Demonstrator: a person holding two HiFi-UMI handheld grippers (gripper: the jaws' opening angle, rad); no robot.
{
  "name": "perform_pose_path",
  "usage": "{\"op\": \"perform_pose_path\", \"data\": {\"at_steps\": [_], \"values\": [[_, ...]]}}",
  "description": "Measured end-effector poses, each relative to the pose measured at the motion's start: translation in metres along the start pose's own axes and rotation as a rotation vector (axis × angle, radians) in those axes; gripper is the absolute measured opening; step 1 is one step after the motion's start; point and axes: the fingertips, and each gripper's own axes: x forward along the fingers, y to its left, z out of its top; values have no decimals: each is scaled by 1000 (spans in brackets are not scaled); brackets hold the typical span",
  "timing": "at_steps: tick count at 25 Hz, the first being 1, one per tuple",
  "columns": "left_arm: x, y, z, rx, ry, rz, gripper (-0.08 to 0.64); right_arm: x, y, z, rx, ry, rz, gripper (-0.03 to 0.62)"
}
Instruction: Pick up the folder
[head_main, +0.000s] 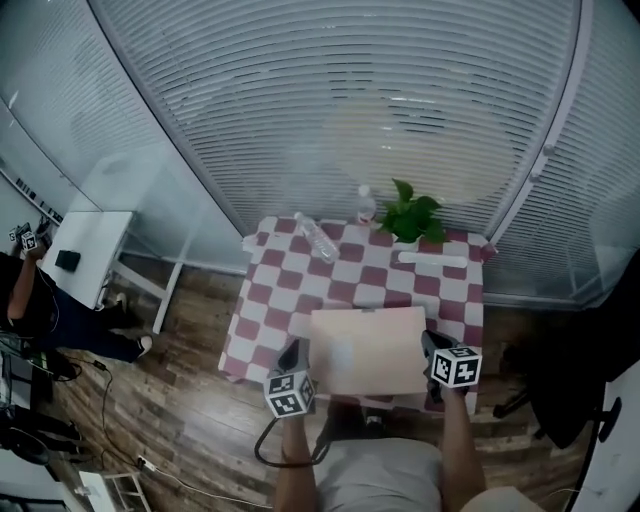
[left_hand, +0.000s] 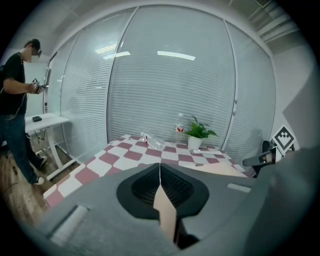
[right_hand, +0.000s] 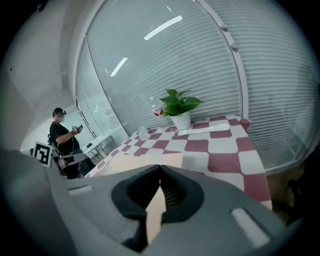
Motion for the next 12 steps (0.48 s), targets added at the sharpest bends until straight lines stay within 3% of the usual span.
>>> {"op": "perform_pose_path", "data": {"at_steps": [6, 8, 12], "values": [[-1, 14, -42, -165, 80, -5, 12, 1, -10, -20, 30, -7, -26, 2], [3, 10, -50, -175, 107, -29, 20, 1, -12, -24, 36, -11, -27, 10], [12, 0, -60, -180, 157, -87, 123, 0, -12, -20, 41, -25, -15, 68]]}}
